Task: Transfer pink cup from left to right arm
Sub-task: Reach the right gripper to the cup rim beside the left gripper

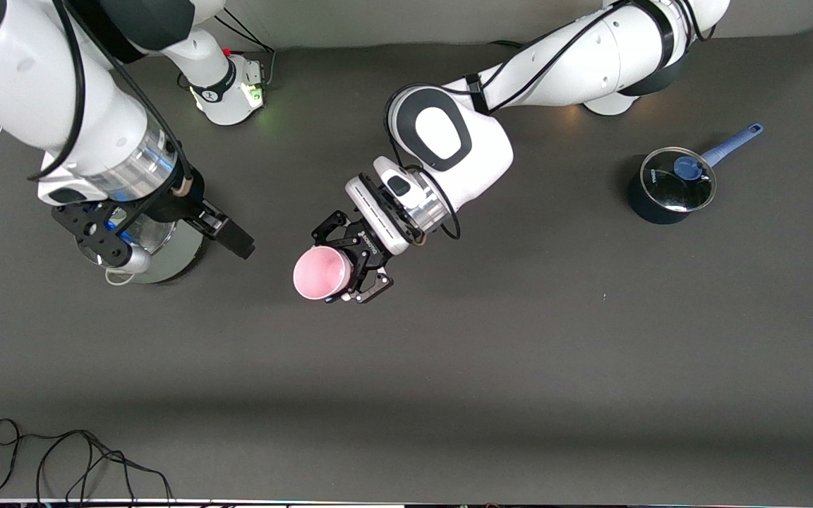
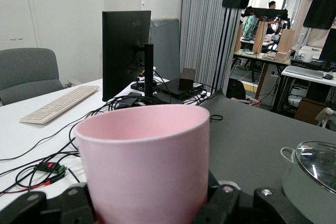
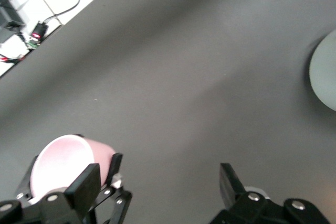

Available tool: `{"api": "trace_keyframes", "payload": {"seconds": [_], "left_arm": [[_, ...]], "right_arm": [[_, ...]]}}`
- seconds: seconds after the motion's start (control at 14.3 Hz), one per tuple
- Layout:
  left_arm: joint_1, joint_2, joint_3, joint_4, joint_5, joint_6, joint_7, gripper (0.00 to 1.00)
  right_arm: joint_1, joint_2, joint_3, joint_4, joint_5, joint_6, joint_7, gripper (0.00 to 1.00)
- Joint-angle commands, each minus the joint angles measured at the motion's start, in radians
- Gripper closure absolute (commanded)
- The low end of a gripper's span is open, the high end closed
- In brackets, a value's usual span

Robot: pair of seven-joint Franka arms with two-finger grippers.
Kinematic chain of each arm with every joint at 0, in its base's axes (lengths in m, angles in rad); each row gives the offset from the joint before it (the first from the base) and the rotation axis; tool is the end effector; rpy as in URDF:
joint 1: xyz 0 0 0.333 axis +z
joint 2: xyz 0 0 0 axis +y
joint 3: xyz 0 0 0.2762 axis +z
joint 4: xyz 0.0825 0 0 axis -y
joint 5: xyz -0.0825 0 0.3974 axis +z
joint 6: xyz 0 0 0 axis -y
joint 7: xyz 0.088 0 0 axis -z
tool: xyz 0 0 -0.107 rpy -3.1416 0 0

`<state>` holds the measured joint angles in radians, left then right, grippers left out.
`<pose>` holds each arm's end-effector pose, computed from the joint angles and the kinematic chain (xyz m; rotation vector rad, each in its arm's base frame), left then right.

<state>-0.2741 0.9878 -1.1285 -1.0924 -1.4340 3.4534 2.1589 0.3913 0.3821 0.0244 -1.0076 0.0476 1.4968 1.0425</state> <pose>0.5275 -0.5255 0.4026 1.9044 -0.8900 1.3864 0.5981 0.2658 0.6145 -2.8818 0.9279 -0.0645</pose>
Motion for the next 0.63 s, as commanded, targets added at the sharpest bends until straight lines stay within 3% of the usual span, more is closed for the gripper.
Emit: {"api": "trace_keyframes", "payload": {"seconds": [0.0, 0.28, 0.56], "left_arm": [[-0.025, -0.012, 0.015, 0.02, -0.013, 0.013, -0.01, 1.0], [-0.027, -0.012, 0.016, 0.02, -0.011, 0.013, -0.01, 1.0], [-0.028, -0.018, 0.026, 0.02, 0.01, 0.015, -0.01, 1.0]], "right_arm": [[0.018, 0.032, 0.014, 0.072, -0.012, 0.034, 0.053, 0.0], [0.023, 0.079, 0.064, 0.072, -0.014, 0.062, 0.062, 0.0], [0.026, 0.089, 0.066, 0.066, -0.014, 0.063, 0.062, 0.0]]}}
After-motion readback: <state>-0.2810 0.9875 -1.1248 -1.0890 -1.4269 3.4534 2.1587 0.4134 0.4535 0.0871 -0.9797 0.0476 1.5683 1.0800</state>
